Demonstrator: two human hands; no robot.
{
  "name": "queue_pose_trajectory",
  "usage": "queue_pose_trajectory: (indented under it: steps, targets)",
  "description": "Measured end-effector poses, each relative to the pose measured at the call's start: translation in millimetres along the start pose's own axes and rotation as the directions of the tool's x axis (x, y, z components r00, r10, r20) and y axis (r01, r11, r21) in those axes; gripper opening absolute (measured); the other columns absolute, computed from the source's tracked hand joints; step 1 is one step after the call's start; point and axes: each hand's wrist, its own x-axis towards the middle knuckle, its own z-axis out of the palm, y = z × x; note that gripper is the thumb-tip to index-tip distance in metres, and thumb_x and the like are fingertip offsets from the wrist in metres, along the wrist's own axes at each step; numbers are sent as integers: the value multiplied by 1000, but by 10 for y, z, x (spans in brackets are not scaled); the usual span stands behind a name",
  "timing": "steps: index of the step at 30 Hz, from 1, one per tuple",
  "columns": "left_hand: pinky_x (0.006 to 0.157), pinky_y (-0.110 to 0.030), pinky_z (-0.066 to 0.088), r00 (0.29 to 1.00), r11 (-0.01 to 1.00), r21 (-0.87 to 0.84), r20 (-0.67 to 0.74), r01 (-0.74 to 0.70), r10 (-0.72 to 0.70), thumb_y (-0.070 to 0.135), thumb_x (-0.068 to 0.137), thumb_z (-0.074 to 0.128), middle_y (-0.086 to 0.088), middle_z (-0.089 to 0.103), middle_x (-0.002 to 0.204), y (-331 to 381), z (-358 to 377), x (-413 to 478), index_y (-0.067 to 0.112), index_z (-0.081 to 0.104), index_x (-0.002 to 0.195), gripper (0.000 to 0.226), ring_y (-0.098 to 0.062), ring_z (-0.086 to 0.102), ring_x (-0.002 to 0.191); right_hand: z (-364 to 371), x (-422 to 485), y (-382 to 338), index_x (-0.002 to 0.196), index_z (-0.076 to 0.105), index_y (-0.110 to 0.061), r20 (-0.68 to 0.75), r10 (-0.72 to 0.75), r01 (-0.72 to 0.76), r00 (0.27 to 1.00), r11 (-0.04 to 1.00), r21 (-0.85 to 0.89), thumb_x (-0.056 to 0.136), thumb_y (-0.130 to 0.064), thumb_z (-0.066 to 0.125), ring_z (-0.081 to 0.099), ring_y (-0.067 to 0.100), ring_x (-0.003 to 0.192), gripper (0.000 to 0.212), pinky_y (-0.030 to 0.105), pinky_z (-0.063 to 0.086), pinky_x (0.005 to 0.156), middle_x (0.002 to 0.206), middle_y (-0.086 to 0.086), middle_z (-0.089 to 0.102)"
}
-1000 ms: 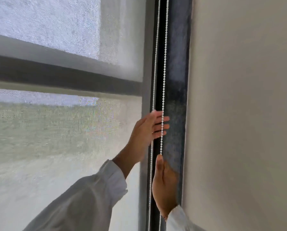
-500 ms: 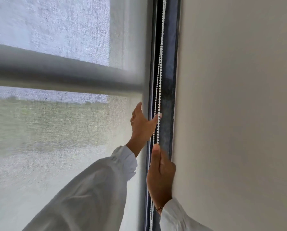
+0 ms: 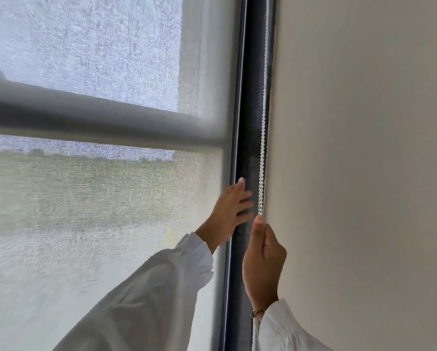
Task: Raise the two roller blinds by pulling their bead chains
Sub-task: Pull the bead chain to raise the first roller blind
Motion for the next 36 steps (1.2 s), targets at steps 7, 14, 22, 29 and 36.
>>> queue_pose_trajectory:
  steps: [7, 14, 22, 29, 36]
  targets:
    - [54, -19, 38, 986, 981, -110, 27, -161, 165, 46, 92, 40, 5, 66, 75, 142, 18, -194, 15, 63, 101, 40, -9, 51, 62, -100, -1, -146, 54, 36, -21, -54, 117, -115, 992, 992, 45, 88, -39, 35, 34, 8, 41, 39, 13, 28, 42, 45, -8, 35]
    - [97, -27, 33, 990, 986, 115, 87, -124, 114, 57, 84, 46, 3, 46, 134, 235, 66, -310, 18, 33, 132, 64, -16, 43, 122, -20, -180, -316, 55, 38, -29, -50, 148, -144, 988, 986, 80, 91, -49, 36, 30, 10, 46, 42, 27, 27, 47, 44, -10, 42]
    - [105, -33, 32, 998, 985, 155, 9, -70, 69, 48, 75, 66, -6, 32, 148, 251, 145, -399, 18, 18, 142, 87, -23, 35, 133, -187, -287, -655, 53, 39, -21, -105, 107, -98, 989, 991, 87, 89, -46, 37, 31, 11, 43, 44, 17, 25, 43, 43, -2, 34]
    - [106, -45, 36, 988, 946, 324, -140, -8, 57, 36, 79, 67, -13, 32, 147, 162, -26, -462, 15, 16, 142, 84, -31, 36, 132, -278, -379, -912, 53, 37, -21, -125, 56, -44, 991, 994, 100, 86, -48, 34, 31, 10, 42, 43, 16, 25, 44, 46, -4, 41]
    - [40, -18, 30, 968, 973, 95, -120, -210, 221, 31, 95, 40, 4, 41, 52, 156, -61, -757, 9, 57, 80, 32, -8, 37, 44, -211, -402, -932, 57, 46, -24, -128, 85, -80, 988, 996, 40, 86, -42, 37, 42, 7, 40, 36, 10, 33, 43, 41, -9, 41]
